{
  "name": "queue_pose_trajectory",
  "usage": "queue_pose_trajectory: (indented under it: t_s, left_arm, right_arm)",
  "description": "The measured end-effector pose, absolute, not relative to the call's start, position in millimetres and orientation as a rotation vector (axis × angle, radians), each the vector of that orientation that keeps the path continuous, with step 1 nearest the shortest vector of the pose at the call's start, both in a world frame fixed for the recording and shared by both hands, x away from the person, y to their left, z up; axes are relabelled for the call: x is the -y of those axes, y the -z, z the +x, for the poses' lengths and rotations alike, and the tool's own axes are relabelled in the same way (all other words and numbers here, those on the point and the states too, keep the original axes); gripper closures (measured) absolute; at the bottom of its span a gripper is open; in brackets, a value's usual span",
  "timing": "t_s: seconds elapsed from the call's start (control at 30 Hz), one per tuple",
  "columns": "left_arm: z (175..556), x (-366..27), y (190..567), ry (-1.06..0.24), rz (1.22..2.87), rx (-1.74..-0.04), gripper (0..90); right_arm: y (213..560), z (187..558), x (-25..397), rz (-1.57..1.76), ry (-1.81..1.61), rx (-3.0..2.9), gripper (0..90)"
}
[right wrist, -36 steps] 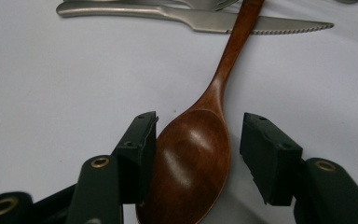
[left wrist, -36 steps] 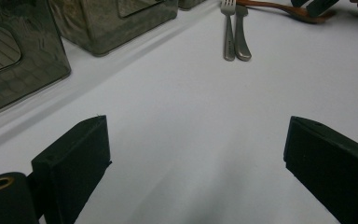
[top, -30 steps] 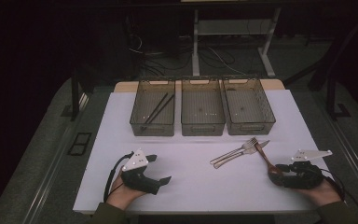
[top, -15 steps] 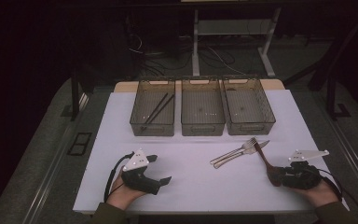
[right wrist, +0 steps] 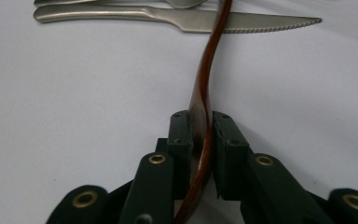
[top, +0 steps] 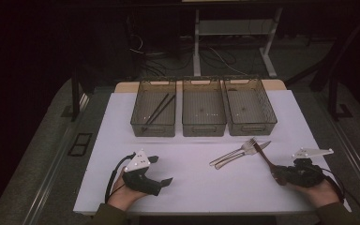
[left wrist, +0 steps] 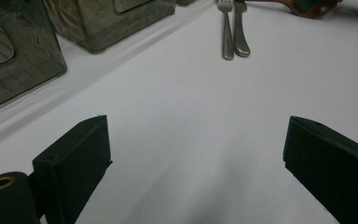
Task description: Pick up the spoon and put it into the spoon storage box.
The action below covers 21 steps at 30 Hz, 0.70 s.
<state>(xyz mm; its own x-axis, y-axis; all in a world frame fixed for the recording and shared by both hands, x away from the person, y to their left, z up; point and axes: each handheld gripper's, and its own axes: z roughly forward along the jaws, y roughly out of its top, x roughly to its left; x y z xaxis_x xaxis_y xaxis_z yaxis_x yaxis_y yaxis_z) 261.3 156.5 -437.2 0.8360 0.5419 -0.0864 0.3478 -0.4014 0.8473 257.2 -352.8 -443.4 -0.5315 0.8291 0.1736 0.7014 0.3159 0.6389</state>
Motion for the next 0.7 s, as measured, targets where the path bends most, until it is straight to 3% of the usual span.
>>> queue_pose_trajectory:
  t_s: [0.7]
  left_arm:
    - [261.5,-155.5,436.8,-0.25,2.027,-0.651,6.2]
  right_arm:
    - [432.2,258.0,372.8,1.42,-1.058,-2.254,80.4]
